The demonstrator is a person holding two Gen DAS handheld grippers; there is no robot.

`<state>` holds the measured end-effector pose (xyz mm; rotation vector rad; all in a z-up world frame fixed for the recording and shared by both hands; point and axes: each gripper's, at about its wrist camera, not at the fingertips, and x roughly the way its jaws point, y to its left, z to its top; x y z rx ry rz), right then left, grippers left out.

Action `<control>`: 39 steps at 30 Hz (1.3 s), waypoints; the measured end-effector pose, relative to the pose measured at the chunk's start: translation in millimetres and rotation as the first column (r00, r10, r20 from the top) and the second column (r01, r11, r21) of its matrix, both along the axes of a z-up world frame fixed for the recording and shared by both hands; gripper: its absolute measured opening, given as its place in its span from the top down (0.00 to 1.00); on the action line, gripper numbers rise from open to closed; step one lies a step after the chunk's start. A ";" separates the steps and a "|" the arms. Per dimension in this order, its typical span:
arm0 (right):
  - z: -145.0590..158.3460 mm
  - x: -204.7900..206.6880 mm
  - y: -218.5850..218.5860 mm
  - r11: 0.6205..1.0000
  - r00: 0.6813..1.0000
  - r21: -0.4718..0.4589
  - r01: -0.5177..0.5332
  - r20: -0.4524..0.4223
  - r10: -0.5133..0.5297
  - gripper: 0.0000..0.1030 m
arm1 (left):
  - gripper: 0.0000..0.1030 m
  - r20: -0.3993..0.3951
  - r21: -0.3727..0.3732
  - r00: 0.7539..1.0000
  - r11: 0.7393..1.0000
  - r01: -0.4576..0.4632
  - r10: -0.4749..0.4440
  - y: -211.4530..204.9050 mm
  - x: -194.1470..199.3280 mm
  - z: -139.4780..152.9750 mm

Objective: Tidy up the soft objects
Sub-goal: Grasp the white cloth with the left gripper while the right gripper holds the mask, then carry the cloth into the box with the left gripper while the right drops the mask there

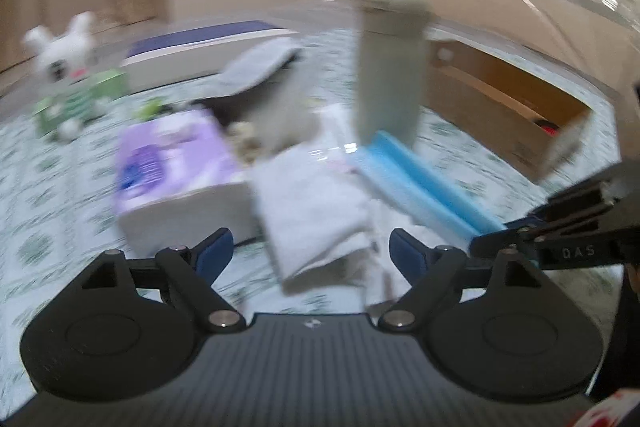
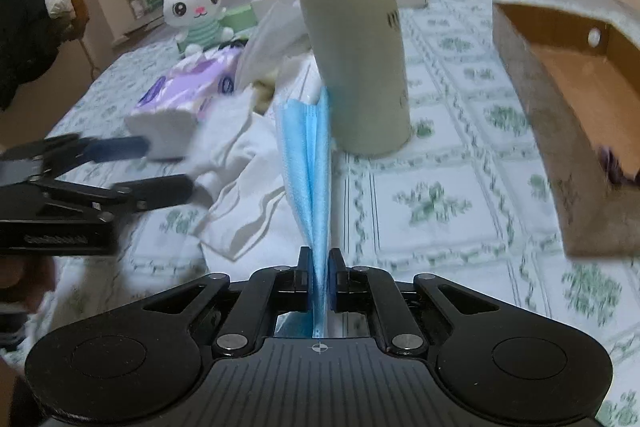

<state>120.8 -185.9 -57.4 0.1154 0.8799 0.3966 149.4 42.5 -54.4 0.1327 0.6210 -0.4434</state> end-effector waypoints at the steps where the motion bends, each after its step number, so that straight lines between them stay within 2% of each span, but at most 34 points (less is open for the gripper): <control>1: -1.4 -1.2 -4.5 1.000 1.000 0.009 0.002 -0.011 -0.002 0.93 | 0.15 0.004 0.007 0.999 0.999 0.044 -0.044 -6.7 0.5 -1.4; 5: -6.2 -6.8 -24.5 0.998 0.999 0.051 0.039 -0.024 -0.038 0.93 | 0.13 0.005 0.049 0.988 0.987 0.152 -0.153 -28.3 0.6 -9.4; 9: -5.3 -11.9 -37.5 0.996 0.998 0.070 0.056 -0.014 -0.055 0.93 | 0.14 -0.045 0.088 0.980 0.977 0.196 -0.193 -44.0 10.0 -23.8; 11: -4.5 -13.3 -41.8 0.995 0.998 0.075 0.059 -0.003 -0.059 0.93 | 0.17 -0.068 0.118 0.981 0.975 0.187 -0.180 -51.7 14.0 -30.3; 13: -5.6 -12.0 -43.9 0.996 0.998 0.066 0.063 -0.004 -0.063 0.93 | 0.38 -0.074 0.130 0.980 0.973 0.193 -0.184 -56.2 15.5 -33.1; 14: -6.2 -10.9 -44.7 0.996 0.998 0.066 0.061 -0.005 -0.061 0.93 | 0.45 -0.078 0.129 0.980 0.973 0.191 -0.182 -56.9 14.6 -33.8; 15: -6.4 -10.1 -44.8 0.996 0.998 0.068 0.058 -0.003 -0.058 0.92 | 0.60 -0.083 0.124 0.980 0.974 0.189 -0.180 -57.3 14.5 -33.7; 18: -5.5 -7.1 -42.7 0.997 0.999 0.072 0.040 0.005 -0.041 0.83 | 0.82 -0.100 0.104 0.982 0.980 0.171 -0.161 -54.0 13.1 -30.9; 20: -5.0 -4.9 -40.3 0.997 0.999 0.074 0.027 0.015 -0.028 0.60 | 0.85 -0.106 0.106 0.985 0.983 0.151 -0.140 -48.8 10.8 -27.8; 22: -3.2 -3.5 -35.5 0.998 0.999 0.065 0.006 0.035 -0.008 0.47 | 0.86 -0.108 0.103 0.987 0.986 0.129 -0.118 -43.7 8.0 -24.8; 30: -11.4 14.6 -1.8 0.996 0.991 -0.054 -0.075 0.103 0.081 0.46 | 0.87 -0.107 0.081 0.994 0.996 0.033 -0.024 -12.9 -11.8 -11.5; 33: -14.6 23.7 12.9 0.987 0.986 -0.124 -0.101 0.120 0.116 0.48 | 0.87 -0.108 0.077 0.994 0.997 0.007 0.002 -4.8 -15.4 -9.6; 34: -15.1 26.8 18.0 0.983 0.984 -0.143 -0.110 0.123 0.128 0.63 | 0.87 -0.108 0.075 0.994 0.997 0.000 0.009 -2.1 -16.1 -9.2; 35: -15.2 29.1 21.8 0.980 0.982 -0.159 -0.116 0.128 0.137 0.86 | 0.87 -0.107 0.073 0.994 0.997 -0.009 0.016 0.9 -17.0 -8.9; 36: -14.4 31.1 25.1 0.978 0.981 -0.171 -0.120 0.131 0.143 0.96 | 0.87 -0.106 0.070 0.994 0.997 -0.015 0.022 3.1 -17.1 -8.3; 39: -4.3 32.8 32.8 0.978 0.975 -0.176 -0.113 0.172 0.143 0.98 | 0.87 -0.101 0.055 0.994 0.998 -0.040 0.045 9.7 -17.0 -6.1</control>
